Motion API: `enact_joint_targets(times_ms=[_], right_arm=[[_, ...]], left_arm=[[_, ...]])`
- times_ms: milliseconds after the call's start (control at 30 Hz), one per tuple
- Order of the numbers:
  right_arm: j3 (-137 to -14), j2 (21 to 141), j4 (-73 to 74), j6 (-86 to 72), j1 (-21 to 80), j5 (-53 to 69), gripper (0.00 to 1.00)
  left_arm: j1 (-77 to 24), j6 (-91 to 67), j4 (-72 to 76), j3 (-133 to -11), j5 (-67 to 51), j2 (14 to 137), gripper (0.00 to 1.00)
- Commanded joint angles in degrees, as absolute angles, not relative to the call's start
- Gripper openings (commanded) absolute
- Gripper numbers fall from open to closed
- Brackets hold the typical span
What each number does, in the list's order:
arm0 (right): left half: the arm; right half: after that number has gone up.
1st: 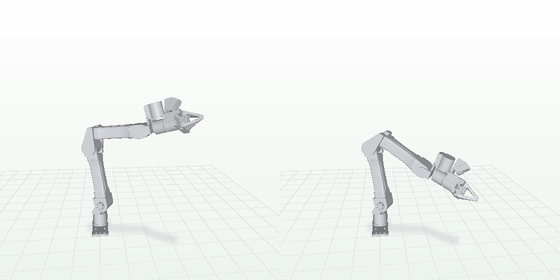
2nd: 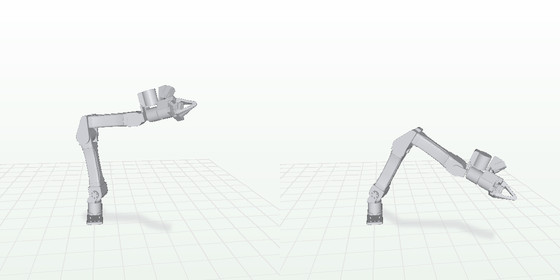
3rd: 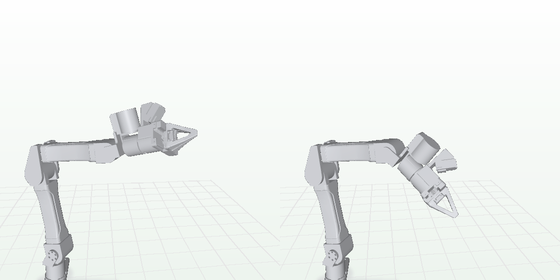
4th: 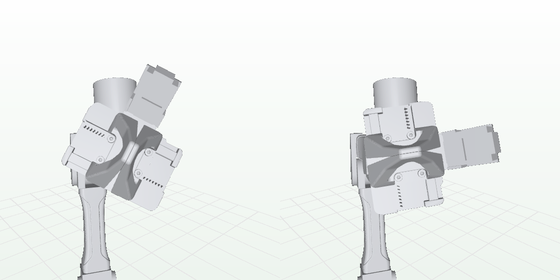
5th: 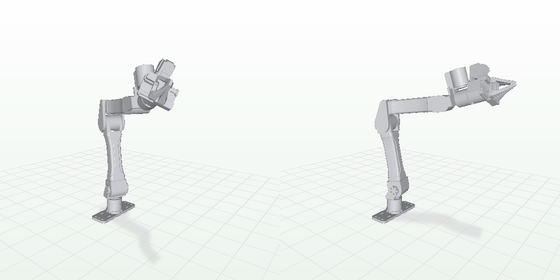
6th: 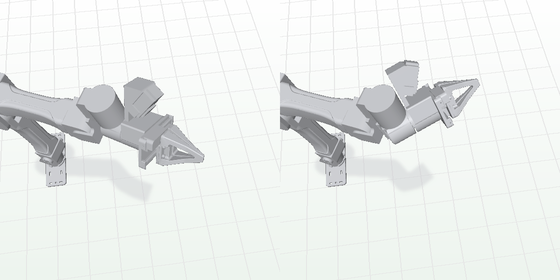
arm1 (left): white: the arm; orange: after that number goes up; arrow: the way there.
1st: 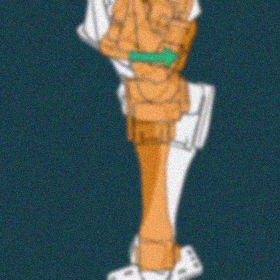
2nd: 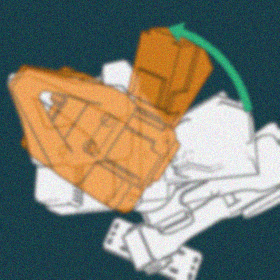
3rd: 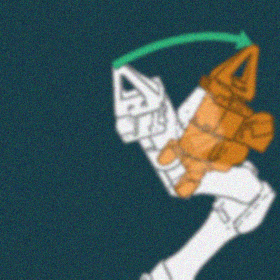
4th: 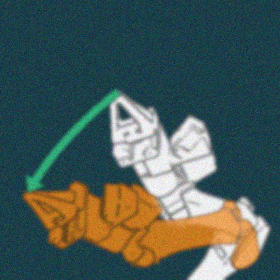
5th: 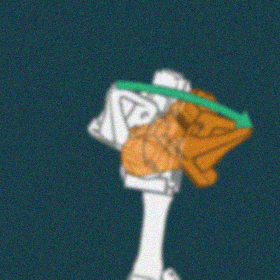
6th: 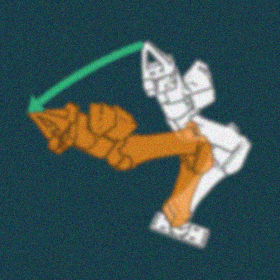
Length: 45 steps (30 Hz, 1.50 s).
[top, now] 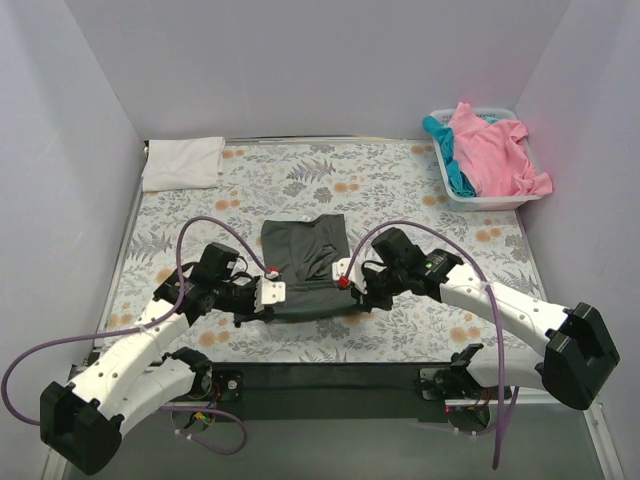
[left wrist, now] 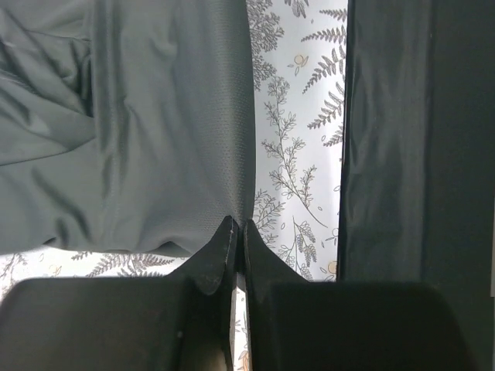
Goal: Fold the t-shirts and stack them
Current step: Fold the tshirt
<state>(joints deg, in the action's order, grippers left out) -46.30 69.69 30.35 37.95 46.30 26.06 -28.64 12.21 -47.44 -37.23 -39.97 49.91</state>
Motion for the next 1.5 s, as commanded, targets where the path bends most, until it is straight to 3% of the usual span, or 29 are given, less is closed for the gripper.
enact_joint_targets(times_ms=[0,300,633,1000,1300,1367,1467], right_arm=[[-51.93,66.98,34.8,40.34,44.83,23.39,0.01],[-60.98,72.15,35.77,47.72,42.81,20.39,0.01],[-75.91,87.08,34.81,54.48,34.99,23.29,0.01],[-93.33,103.87,35.33,58.71,27.61,27.94,0.01],[-113.01,126.02,34.11,60.56,24.7,28.13,0.01],[-118.55,131.55,33.58,59.5,24.43,27.6,0.08],[-123.21,136.22,29.72,56.79,24.17,24.97,0.3]], left_arm=[[-28.39,9.94,-54.06,-41.3,-39.12,48.61,0.0],[-25.32,5.36,-46.24,-45.97,-36.57,53.25,0.0],[-8.27,10.01,-39.91,-57.54,-42.19,72.48,0.0],[-7.21,5.72,-32.79,-70.57,-40.17,89.19,0.0],[-5.89,-3.77,-26.55,-82.52,-32.44,109.59,0.0],[-5.54,-5.8,-25.84,-84.63,-30.86,114.05,0.0],[-5.27,-7.29,-26.02,-87.8,-27.17,118.03,0.02]])
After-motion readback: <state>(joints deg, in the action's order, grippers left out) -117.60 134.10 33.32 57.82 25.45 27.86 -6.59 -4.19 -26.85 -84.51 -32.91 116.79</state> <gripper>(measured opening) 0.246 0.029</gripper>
